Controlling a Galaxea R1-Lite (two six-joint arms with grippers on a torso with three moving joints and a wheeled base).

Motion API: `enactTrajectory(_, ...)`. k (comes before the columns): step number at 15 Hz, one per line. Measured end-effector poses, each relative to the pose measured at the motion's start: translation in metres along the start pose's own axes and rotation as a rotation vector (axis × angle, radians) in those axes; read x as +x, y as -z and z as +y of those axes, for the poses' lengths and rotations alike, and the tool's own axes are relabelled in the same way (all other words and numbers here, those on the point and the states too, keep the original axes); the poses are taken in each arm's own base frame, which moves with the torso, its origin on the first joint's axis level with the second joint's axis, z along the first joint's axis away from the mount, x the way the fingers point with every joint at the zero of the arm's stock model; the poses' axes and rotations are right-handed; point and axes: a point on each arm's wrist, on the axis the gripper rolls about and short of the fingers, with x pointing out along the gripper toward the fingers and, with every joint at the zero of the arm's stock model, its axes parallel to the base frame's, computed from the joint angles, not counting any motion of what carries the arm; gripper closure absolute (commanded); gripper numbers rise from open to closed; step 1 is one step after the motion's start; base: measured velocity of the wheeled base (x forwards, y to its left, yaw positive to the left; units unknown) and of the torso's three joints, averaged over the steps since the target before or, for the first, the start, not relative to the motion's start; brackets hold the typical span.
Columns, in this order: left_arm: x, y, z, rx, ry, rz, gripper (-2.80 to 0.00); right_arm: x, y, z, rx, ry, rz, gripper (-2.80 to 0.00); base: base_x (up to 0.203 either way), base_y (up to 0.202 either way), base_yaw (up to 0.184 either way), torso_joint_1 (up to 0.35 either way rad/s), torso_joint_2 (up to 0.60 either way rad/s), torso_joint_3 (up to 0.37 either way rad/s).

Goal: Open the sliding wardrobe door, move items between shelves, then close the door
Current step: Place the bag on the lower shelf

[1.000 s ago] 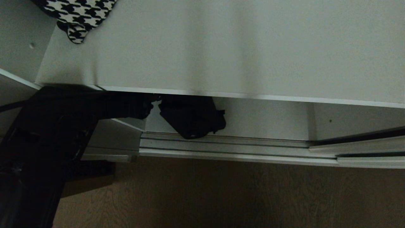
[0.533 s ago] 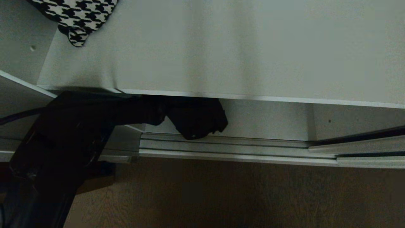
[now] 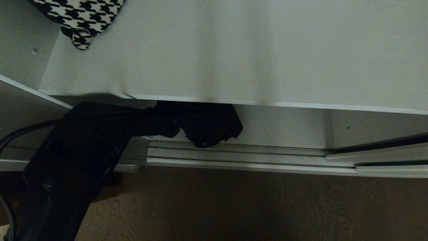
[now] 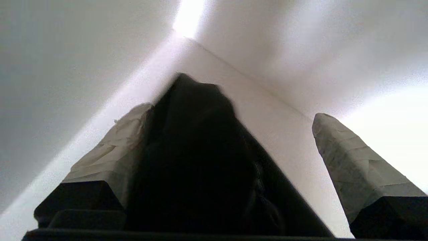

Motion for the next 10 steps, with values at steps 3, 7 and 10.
enactTrajectory(3,0.0,0.0,0.003,-0.011,-0.084,-0.021,-2.8,0.0,0.0,0.0,0.0,0.0,0.0,0.0,0.0,0.0,0.0,0.0,0.0,0.0)
enactTrajectory(7,0.003,-0.003,0.009,-0.048,-0.158,-0.014,-2.8,0.0,0.0,0.0,0.0,0.0,0.0,0.0,0.0,0.0,0.0,0.0,0.0,0.0)
enactTrajectory(10,0.009,-0.013,0.019,-0.09,-0.208,0.023,-2.8,0.0,0.0,0.0,0.0,0.0,0.0,0.0,0.0,0.0,0.0,0.0,0.0,0.0)
